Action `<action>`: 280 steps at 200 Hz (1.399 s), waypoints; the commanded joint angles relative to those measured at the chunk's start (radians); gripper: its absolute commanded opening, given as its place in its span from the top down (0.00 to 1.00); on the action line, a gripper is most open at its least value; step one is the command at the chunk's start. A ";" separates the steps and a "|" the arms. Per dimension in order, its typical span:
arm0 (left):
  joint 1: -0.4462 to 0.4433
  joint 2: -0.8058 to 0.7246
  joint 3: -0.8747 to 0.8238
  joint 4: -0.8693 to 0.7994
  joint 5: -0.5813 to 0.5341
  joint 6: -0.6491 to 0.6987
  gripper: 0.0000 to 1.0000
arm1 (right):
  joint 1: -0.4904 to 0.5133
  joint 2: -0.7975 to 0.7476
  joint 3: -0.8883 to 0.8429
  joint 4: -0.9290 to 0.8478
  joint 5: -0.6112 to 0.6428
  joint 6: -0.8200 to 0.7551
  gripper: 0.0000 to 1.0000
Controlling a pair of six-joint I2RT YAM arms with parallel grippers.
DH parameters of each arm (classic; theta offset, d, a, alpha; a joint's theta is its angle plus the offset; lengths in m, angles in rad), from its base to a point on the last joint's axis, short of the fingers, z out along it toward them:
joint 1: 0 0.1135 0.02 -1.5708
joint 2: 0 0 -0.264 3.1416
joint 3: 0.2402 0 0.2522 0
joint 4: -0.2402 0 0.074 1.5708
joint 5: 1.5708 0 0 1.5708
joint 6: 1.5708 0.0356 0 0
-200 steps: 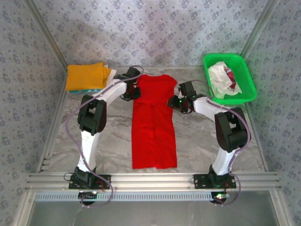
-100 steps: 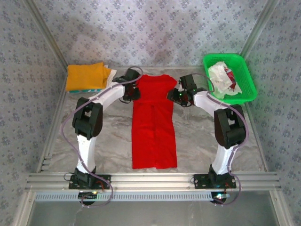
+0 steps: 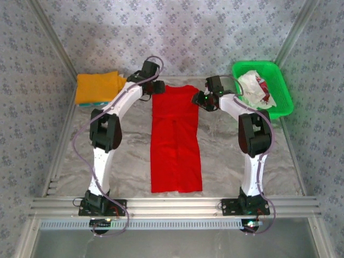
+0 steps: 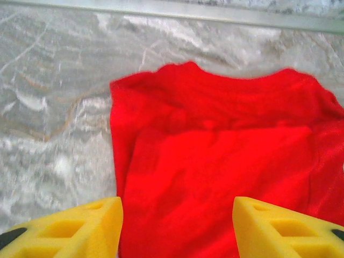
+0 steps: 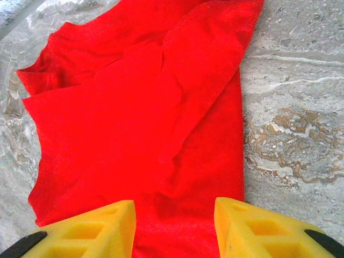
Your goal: Fold and stack the t-shirts
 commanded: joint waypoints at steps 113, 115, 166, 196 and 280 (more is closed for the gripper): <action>0.043 0.423 0.477 -0.125 0.167 0.095 0.53 | -0.020 0.000 0.007 -0.004 -0.047 0.009 0.55; 0.043 0.423 0.477 -0.125 0.167 0.095 0.54 | -0.020 0.000 0.006 -0.003 -0.047 0.009 0.55; 0.046 0.425 0.480 -0.125 0.136 0.084 0.92 | -0.025 0.003 -0.006 0.013 -0.059 0.009 0.55; 0.048 0.409 0.478 -0.125 0.081 0.066 1.00 | -0.028 0.008 -0.012 0.019 -0.057 0.009 0.55; 0.090 0.374 0.452 -0.122 0.016 -0.034 1.00 | -0.030 0.020 -0.010 0.019 -0.054 0.029 0.54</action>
